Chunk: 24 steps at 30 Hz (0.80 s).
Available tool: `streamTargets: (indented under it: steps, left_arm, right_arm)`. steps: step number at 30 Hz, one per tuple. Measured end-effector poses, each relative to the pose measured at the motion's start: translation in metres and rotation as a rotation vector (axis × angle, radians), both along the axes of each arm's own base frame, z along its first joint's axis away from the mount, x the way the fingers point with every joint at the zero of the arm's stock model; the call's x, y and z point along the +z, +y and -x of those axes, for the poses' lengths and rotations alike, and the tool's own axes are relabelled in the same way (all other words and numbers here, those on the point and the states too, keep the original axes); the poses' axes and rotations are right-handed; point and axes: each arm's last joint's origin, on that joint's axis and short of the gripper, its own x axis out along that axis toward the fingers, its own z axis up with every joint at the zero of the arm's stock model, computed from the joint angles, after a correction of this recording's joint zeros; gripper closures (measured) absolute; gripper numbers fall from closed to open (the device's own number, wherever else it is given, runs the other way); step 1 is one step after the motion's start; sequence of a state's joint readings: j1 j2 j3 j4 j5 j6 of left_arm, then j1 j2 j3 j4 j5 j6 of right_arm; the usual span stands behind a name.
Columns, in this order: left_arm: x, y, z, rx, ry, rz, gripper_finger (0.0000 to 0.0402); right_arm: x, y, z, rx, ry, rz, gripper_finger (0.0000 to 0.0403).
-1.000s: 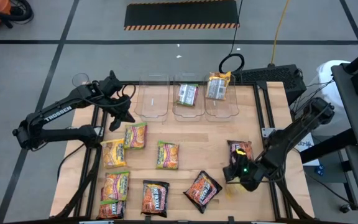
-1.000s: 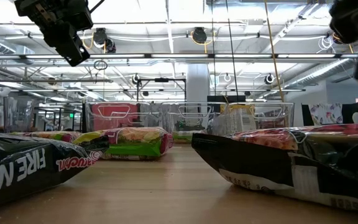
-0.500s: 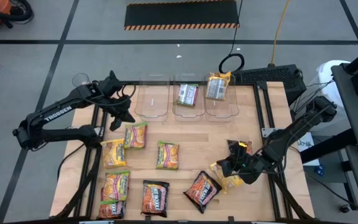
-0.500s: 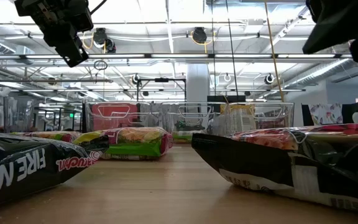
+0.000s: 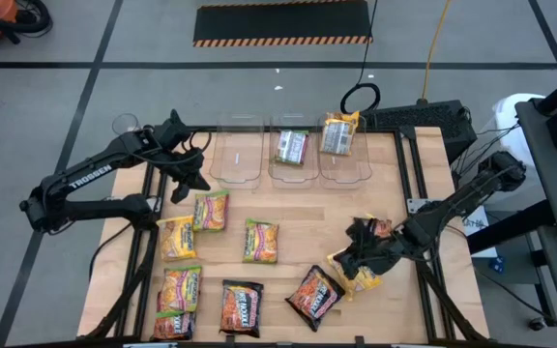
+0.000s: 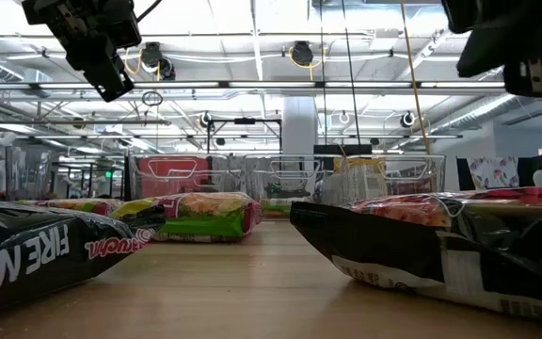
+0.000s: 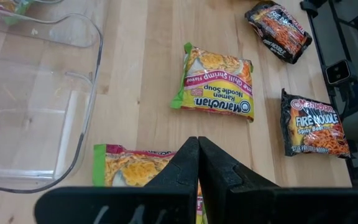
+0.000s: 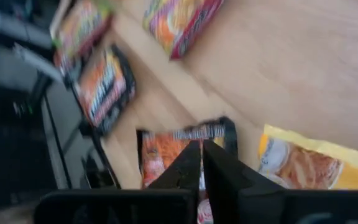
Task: Sort Maruchan noodles
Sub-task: Put the yellow noodle pack into the right transparent bin
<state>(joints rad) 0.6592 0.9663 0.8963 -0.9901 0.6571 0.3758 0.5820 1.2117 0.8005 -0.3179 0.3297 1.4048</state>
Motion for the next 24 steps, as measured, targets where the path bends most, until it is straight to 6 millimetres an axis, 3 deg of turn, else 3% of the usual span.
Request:
streamTargets:
  steps: [12, 19, 24]
  left_arm:
    - [0.0, 0.0, 0.0, 0.013, 0.005, 0.013, 0.0394]
    - [0.0, 0.0, 0.0, 0.023, 0.008, 0.022, 0.0394]
    - [0.0, 0.0, 0.0, 0.031, 0.011, 0.031, 0.0394]
  right_arm:
    - [-0.003, -0.04, -0.017, 0.427, 0.069, 0.076, 0.0319]
    - [-0.007, -0.071, -0.019, 0.671, 0.066, 0.141, 0.031]
    - [-0.013, -0.099, -0.015, 0.725, 0.126, 0.211, 0.031]
